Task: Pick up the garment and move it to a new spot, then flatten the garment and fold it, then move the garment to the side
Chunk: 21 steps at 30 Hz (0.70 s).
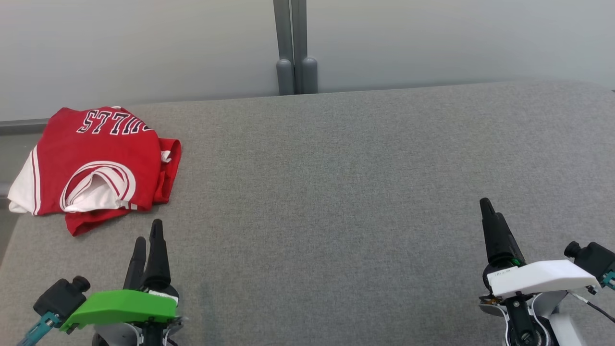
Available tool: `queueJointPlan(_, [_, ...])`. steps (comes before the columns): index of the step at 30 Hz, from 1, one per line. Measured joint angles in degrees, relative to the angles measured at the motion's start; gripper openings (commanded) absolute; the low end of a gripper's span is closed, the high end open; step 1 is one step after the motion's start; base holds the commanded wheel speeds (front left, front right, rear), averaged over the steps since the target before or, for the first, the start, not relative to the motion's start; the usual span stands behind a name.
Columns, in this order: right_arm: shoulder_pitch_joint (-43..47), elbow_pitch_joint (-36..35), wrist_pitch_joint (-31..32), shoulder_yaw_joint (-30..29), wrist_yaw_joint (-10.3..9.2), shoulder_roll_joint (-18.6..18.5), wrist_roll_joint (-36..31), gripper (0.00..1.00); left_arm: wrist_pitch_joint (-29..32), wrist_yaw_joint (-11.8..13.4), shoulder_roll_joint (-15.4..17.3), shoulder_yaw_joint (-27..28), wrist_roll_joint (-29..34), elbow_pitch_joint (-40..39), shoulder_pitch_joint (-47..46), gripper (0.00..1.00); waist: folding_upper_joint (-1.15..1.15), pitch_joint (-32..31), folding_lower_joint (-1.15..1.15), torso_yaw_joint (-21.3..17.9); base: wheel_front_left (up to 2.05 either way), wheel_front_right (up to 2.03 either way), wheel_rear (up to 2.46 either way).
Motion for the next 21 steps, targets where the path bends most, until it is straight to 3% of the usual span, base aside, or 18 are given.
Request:
queueJointPlan(11, [0.58, -1.78, -1.97, 1.49, 0.00, -0.05, -11.79, 1.00, -1.89, 1.32, 0.08, -1.49, 14.27, -1.67, 1.15, 1.00, 0.00, 0.05, 0.00, 0.00, 0.00, 0.00, 0.00])
queueJointPlan(21, [1.08, -2.38, -3.57, 2.89, 0.00, -0.13, -22.52, 1.00, -3.58, 2.24, 0.11, -2.70, 22.27, -2.04, 2.59, 1.00, 0.00, -0.06, 0.00, -0.05, 0.00, 0.00, 0.00])
